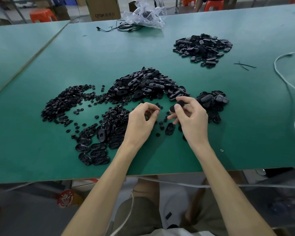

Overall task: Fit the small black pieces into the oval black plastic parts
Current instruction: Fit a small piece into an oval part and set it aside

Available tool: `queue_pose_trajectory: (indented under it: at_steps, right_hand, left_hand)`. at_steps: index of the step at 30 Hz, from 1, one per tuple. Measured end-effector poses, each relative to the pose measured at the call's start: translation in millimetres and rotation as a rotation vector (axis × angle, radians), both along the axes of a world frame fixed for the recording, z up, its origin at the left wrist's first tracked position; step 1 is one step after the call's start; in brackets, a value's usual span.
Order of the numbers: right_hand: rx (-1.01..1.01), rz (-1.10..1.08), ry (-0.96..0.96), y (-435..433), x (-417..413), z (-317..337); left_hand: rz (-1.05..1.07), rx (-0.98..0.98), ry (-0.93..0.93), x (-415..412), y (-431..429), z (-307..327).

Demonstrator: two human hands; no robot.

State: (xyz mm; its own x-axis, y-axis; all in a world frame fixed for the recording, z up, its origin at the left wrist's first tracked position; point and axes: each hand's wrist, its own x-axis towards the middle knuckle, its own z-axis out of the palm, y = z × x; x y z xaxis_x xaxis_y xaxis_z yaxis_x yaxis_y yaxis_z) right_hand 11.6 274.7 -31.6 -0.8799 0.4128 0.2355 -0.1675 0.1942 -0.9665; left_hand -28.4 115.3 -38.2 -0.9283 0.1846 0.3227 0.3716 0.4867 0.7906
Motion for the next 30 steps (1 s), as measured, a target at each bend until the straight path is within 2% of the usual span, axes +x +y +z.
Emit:
queue_pose_trajectory:
  at_steps: [14,30]
  right_hand:
    - [0.116,0.064,-0.029,-1.6,-1.5,-6.8]
    - [0.21,0.073,-0.003,-2.3,-0.9,-8.6]
  left_hand:
    - [-0.026,0.08,0.007,0.9,0.8,3.6]
    - [-0.065,0.196,-0.083,2.4,0.2,7.8]
